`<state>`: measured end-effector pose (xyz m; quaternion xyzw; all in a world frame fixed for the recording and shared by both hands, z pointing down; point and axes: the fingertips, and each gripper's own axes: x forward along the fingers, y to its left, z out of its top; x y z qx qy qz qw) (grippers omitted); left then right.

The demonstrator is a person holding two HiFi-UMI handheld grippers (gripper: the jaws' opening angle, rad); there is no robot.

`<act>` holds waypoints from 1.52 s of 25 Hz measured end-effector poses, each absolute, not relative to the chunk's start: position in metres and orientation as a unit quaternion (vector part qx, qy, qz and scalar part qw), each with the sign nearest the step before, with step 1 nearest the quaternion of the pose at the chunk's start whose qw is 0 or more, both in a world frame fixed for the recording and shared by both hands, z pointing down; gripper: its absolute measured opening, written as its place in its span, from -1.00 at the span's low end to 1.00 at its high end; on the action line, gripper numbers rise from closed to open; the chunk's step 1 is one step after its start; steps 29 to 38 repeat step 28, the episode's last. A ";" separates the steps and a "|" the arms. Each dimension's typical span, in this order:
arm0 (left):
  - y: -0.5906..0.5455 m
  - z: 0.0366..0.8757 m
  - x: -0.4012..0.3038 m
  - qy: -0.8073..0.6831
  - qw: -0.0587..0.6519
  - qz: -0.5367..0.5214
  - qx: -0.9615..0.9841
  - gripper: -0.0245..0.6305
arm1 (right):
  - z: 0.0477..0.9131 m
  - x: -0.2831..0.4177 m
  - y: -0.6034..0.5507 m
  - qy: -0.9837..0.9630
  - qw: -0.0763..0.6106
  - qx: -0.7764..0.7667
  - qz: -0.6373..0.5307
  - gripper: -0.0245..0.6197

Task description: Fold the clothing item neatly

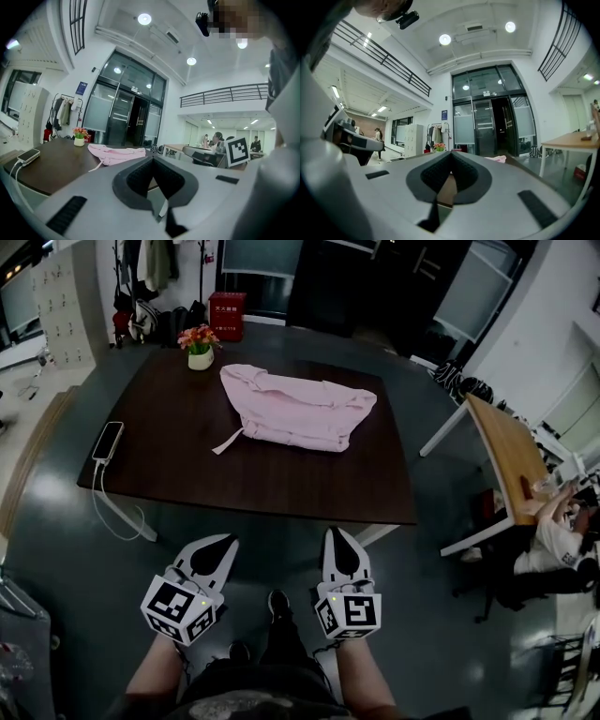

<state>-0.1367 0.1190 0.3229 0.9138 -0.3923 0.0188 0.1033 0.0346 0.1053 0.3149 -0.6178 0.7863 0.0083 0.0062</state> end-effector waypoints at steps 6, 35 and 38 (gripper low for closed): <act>0.174 0.330 -0.149 -0.371 0.110 0.022 0.922 -0.89 | 0.325 0.024 0.169 0.770 -0.005 -0.638 -0.001 -0.94; 0.213 0.326 -0.142 -0.319 0.104 0.019 0.942 -0.89 | 0.331 0.026 0.226 0.738 -0.018 -0.674 -0.012 -0.95; 0.213 0.326 -0.142 -0.319 0.104 0.019 0.942 -0.89 | 0.331 0.026 0.226 0.738 -0.018 -0.674 -0.012 -0.95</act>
